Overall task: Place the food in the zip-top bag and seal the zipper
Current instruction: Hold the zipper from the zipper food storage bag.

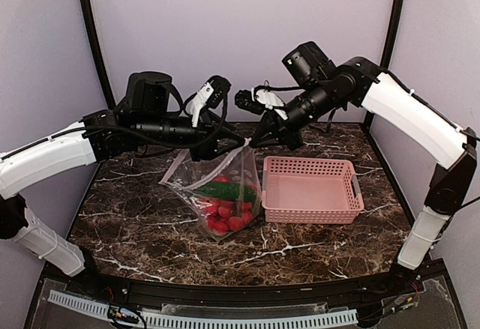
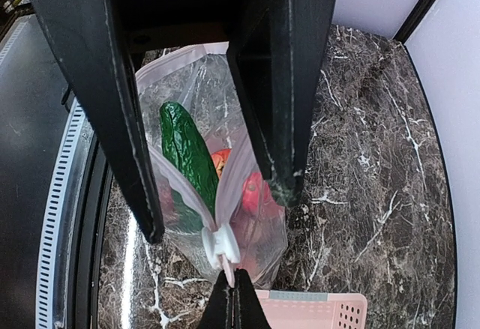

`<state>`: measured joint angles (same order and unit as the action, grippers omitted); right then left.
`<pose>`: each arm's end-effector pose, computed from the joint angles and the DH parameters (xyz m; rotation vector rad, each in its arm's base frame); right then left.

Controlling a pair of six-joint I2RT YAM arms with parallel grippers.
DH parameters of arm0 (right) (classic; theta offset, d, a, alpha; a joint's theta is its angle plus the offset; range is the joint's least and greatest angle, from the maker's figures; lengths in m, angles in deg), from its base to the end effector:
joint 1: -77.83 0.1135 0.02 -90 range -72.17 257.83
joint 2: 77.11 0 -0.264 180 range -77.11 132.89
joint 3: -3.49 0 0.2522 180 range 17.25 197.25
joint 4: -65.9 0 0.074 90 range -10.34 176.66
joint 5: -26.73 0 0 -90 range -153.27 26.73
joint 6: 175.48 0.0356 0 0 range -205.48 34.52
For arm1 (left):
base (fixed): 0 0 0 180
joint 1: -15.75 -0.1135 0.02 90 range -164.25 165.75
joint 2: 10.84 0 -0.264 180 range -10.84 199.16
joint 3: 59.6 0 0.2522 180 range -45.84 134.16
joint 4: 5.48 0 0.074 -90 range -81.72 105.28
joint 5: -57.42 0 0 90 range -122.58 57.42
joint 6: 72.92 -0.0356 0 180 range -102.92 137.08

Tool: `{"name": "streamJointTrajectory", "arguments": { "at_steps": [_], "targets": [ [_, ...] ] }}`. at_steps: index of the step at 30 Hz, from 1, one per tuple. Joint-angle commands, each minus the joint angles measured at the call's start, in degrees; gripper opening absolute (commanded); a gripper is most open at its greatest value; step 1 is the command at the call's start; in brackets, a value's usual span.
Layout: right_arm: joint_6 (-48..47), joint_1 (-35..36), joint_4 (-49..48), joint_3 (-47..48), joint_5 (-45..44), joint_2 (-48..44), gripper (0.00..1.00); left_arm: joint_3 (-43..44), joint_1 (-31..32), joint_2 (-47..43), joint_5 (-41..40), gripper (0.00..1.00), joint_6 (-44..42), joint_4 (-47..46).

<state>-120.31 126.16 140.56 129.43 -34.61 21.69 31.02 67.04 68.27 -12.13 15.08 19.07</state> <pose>0.2239 0.2772 0.4118 -1.7503 1.6179 0.7101 0.1916 -0.2589 0.3988 1.0749 1.5464 -0.9235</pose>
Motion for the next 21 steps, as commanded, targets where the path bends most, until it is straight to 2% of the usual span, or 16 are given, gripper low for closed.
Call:
{"name": "streamJointTrajectory", "arguments": {
  "at_steps": [1, 13, 21],
  "targets": [
    [1.5, 0.4, -0.8, 2.3, 1.8, -0.6, 0.00, 1.1, 0.2, 0.8, 1.6, 0.39, -0.6, -0.9],
    [2.0, 0.4, -1.2, 1.6, 2.2, -0.9, 0.00, 1.5, 0.2, 2.4, 0.9, 0.21, -1.5, -2.4],
    [1.9, 0.2, -2.1, 0.3, 1.6, -1.3, 0.00, -0.2, 0.1, 1.1, 0.1, 0.02, -1.9, -2.6]
  ]
}}
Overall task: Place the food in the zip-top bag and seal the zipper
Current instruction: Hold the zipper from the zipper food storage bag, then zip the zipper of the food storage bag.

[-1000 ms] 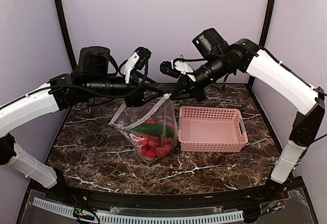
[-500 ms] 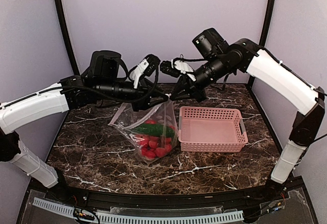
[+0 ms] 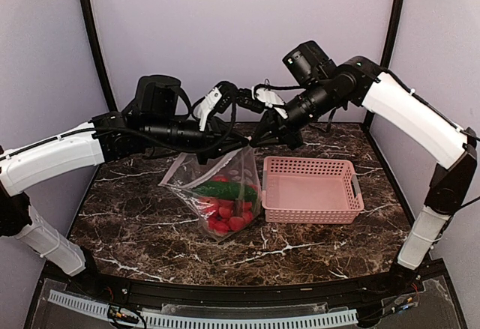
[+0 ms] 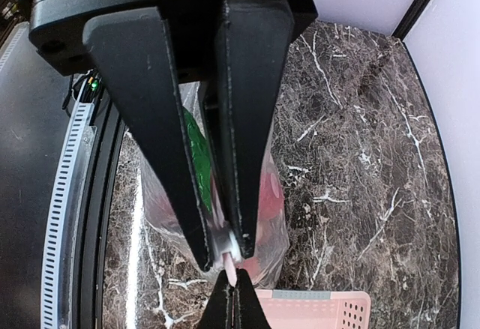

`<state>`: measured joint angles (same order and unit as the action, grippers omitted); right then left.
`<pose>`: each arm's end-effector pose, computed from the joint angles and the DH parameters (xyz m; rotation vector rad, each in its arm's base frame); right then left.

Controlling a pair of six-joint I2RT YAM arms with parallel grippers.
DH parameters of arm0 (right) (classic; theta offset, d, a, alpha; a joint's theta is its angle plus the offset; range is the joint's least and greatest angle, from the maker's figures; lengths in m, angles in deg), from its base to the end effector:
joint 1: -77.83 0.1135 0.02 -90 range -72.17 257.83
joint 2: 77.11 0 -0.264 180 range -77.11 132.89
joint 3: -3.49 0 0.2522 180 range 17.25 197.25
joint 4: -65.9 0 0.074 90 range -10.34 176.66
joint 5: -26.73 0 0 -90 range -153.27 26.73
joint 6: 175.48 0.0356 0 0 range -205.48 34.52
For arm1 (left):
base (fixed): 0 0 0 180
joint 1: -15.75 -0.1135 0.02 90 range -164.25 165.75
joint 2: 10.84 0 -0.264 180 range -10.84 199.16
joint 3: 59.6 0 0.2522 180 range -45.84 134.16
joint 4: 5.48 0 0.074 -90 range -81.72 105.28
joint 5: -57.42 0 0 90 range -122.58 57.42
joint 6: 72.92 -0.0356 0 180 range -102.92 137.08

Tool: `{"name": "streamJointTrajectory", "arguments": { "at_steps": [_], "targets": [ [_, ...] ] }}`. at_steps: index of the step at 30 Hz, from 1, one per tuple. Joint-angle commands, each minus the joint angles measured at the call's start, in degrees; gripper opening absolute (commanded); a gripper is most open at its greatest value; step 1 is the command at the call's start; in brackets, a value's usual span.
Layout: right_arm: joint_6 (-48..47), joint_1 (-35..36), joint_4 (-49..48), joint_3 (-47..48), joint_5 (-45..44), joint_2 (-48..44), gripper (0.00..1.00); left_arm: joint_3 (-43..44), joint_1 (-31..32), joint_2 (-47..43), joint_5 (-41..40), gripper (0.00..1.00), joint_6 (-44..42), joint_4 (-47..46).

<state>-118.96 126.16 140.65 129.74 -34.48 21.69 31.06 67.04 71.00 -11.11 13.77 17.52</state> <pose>0.2236 0.2770 0.4133 -1.7326 1.6365 0.7233 0.1997 -0.2700 0.3873 1.1097 1.5445 -0.9216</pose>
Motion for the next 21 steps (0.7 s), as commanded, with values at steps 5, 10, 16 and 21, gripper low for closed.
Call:
{"name": "streamJointTrajectory", "arguments": {
  "at_steps": [5, 10, 16, 21],
  "targets": [
    [0.3, -1.5, -3.4, -1.1, 1.4, -2.0, 0.00, -2.9, 0.2, -4.5, -3.2, 0.01, -0.6, -0.3],
    [0.4, -3.8, -4.0, -2.1, 1.9, -3.2, 0.00, -7.2, 0.2, -9.4, -7.7, 0.01, -1.1, 0.6],
    [0.2, -6.0, -4.7, -3.2, 1.5, -4.4, 0.00, -13.7, 0.2, -15.5, -12.1, 0.01, -0.8, 2.3],
    [-0.2, -8.8, -5.5, -4.5, 1.1, -5.2, 0.00, -17.2, 0.2, -20.4, -14.9, 0.01, 0.2, 5.2]
  ]
}}
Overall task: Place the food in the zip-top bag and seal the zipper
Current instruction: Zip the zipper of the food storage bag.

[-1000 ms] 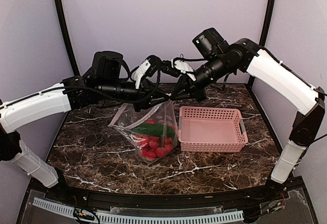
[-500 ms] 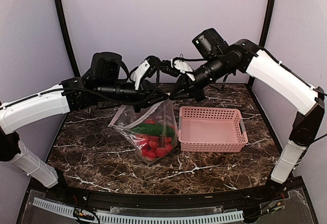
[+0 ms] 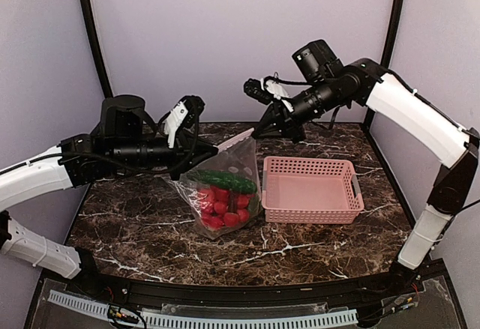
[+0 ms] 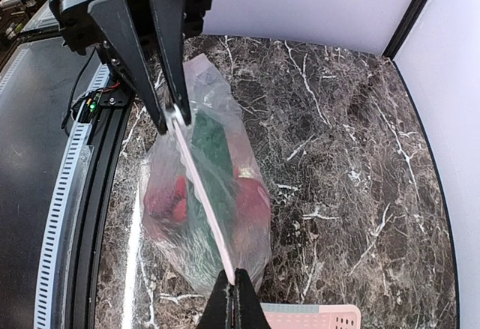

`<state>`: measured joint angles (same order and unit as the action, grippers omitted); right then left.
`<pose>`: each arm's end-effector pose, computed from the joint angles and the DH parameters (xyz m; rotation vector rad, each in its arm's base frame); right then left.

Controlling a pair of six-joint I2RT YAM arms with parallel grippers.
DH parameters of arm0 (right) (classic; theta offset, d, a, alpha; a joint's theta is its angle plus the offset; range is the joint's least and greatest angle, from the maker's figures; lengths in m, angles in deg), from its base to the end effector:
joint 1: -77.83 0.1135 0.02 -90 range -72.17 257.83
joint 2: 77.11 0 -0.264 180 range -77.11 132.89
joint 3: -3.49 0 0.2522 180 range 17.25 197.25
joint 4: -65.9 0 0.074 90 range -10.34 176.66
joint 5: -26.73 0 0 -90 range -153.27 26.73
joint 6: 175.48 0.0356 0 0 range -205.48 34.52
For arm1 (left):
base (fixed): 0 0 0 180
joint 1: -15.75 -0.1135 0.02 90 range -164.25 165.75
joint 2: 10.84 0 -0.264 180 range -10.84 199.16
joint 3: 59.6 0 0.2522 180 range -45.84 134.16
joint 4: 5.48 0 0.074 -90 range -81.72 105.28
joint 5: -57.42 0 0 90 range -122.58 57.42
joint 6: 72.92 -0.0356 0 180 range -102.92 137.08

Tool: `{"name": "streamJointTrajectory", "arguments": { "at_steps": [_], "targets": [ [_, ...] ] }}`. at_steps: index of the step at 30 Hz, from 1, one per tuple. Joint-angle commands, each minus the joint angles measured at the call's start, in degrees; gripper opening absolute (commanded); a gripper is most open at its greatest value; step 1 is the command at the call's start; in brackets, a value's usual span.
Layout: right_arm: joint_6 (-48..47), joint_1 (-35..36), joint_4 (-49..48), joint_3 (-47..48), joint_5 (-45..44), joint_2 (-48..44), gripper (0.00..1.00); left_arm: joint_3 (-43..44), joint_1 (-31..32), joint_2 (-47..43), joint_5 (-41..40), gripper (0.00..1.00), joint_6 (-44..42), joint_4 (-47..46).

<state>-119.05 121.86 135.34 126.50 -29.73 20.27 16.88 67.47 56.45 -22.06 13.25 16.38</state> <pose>0.2424 0.2617 0.4126 -1.6581 1.5944 0.7734 0.1643 -0.2186 0.3734 0.9819 1.5722 -0.7559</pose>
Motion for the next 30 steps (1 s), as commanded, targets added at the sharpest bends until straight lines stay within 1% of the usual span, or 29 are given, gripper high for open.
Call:
{"name": "streamJointTrajectory", "arguments": {
  "at_steps": [1, 10, 12, 20, 25, 30],
  "targets": [
    [-0.1, -5.0, -0.6, -1.8, -3.7, -4.0, 0.00, -4.3, -0.2, -6.6, -4.4, 0.01, 1.0, 6.6],
    [0.0, -9.5, -3.6, -7.5, -4.0, -6.5, 0.00, -11.8, -0.3, -17.1, -9.8, 0.01, 3.1, 10.6],
    [0.1, -10.1, -3.9, -8.1, -3.9, -6.5, 0.00, -13.0, -0.3, -18.6, -12.2, 0.01, 3.5, 11.5],
    [0.4, -11.4, -4.4, -8.9, -3.5, -6.6, 0.00, -16.7, -0.3, -24.1, -14.5, 0.01, 5.8, 13.9],
    [0.5, -11.4, -4.5, -8.7, -3.2, -5.5, 0.00, -17.9, -0.2, -25.6, -15.5, 0.01, 6.0, 13.7],
    [0.7, -11.4, -4.6, -7.6, -1.9, -3.9, 0.00, -17.7, -0.3, -24.6, -16.0, 0.01, 5.1, 12.0]
  ]
}}
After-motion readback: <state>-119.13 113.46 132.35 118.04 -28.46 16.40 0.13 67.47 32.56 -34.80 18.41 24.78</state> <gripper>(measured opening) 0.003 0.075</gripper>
